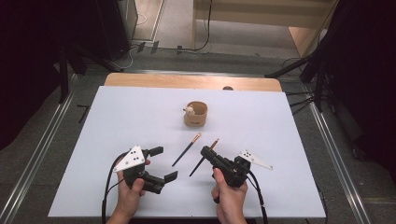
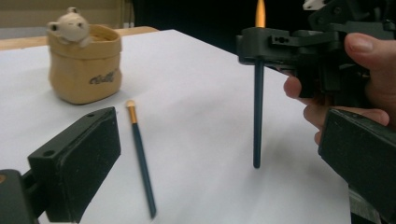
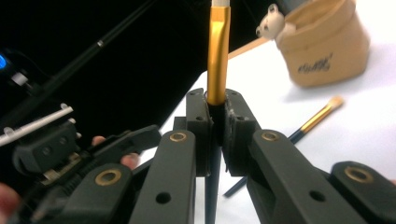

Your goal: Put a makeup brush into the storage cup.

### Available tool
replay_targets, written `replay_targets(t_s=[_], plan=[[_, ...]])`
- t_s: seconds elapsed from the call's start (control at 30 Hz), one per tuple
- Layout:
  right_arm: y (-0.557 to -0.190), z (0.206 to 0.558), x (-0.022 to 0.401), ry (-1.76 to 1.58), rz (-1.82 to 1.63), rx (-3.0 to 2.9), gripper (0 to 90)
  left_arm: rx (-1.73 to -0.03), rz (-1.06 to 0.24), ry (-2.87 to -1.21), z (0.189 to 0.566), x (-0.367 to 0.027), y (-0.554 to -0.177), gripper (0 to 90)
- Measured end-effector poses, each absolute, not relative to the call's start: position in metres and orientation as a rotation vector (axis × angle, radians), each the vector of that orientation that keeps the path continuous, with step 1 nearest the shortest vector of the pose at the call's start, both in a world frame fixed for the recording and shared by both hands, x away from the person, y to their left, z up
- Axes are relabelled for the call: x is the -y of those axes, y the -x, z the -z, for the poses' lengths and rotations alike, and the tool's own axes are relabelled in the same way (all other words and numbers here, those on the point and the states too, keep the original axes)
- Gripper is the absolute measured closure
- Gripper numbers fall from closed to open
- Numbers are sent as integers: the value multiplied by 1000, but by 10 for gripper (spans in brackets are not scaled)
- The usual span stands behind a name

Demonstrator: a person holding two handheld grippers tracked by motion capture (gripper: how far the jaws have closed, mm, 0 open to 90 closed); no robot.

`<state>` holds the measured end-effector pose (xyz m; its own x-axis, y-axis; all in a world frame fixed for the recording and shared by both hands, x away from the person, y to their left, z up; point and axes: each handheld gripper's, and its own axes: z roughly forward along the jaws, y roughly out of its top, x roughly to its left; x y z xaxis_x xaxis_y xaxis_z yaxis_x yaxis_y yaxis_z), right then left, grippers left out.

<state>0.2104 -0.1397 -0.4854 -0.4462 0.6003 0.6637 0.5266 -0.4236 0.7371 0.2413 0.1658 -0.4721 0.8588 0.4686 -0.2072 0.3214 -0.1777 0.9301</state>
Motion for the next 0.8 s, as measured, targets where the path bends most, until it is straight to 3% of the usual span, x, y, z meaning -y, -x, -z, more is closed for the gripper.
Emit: replay_targets(t_s=[0.8], plan=[[-219, 452, 145, -1401, -1755, -1707, 844, -782, -301, -1719, 476, -252, -236, 0]])
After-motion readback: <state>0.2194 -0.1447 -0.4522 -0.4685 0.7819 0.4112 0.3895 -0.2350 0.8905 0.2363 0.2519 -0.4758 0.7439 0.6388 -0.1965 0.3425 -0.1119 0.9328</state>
